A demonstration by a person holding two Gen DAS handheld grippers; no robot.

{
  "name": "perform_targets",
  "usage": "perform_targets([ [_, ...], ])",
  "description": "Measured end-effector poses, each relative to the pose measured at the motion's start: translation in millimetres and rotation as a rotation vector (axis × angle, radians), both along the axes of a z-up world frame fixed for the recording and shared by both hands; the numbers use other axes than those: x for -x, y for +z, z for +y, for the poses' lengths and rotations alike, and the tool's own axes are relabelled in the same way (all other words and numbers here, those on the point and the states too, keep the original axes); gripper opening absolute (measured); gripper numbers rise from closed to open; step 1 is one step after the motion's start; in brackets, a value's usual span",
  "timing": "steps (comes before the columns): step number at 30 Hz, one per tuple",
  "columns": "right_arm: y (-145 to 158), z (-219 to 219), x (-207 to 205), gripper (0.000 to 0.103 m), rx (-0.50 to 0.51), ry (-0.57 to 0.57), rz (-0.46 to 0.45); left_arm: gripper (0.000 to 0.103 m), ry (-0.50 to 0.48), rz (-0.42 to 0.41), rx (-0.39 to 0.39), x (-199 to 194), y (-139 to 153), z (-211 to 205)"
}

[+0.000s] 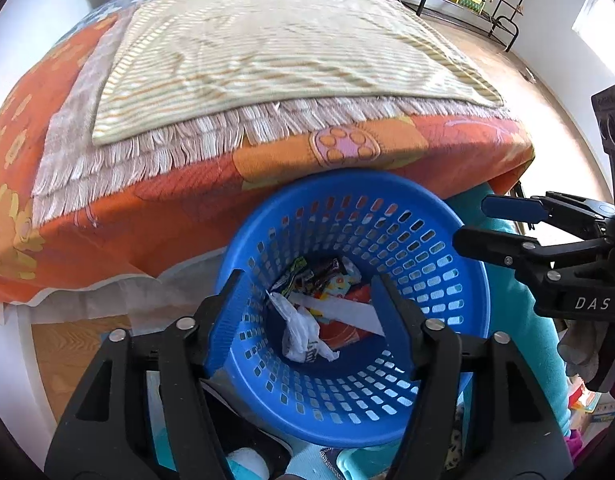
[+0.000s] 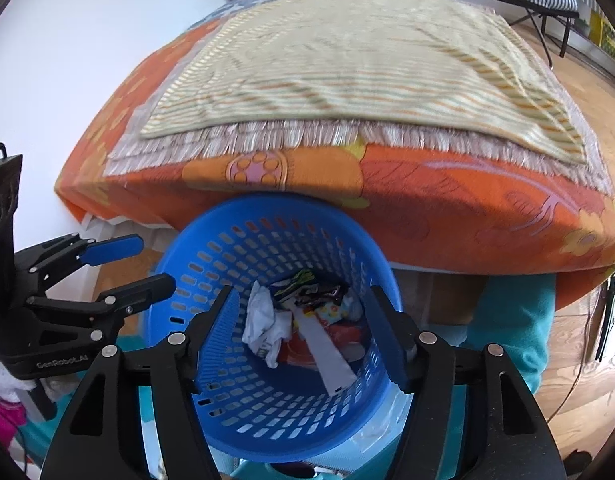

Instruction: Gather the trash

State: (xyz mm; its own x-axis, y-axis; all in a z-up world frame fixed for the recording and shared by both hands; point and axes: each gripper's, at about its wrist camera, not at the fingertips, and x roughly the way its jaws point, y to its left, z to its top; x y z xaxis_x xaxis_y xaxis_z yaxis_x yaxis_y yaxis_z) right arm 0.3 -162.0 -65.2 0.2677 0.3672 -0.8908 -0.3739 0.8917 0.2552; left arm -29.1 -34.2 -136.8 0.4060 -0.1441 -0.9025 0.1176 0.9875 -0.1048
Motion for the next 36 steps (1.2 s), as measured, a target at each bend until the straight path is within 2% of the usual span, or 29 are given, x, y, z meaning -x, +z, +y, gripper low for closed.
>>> perform_targets([
  [11,34,2,-11,0.065,0.037,-0.017,-0.124,0.073,0.029,-0.065,0.017,-11,32,7],
  [14,46,3,-16,0.069,0.036,-0.029,-0.164,0.076,0.046,-0.101,0.026,-16,46,11],
  [16,53,2,-20,0.076,0.022,-0.039,-0.188,0.076,0.056,-0.123,0.026,-19,55,14],
  [18,58,3,-22,0.077,0.015,-0.043,-0.203,0.077,0.061,-0.142,0.029,-22,63,16],
  [24,73,5,-30,0.077,0.0,-0.043,-0.235,0.078,0.071,-0.196,0.028,-32,87,20],
  [27,83,5,-33,0.077,-0.029,-0.039,-0.255,0.083,0.081,-0.223,0.043,-36,99,23],
  [36,110,-1,-37,0.077,-0.08,-0.051,-0.329,0.084,0.093,-0.356,0.044,-40,134,25],
])
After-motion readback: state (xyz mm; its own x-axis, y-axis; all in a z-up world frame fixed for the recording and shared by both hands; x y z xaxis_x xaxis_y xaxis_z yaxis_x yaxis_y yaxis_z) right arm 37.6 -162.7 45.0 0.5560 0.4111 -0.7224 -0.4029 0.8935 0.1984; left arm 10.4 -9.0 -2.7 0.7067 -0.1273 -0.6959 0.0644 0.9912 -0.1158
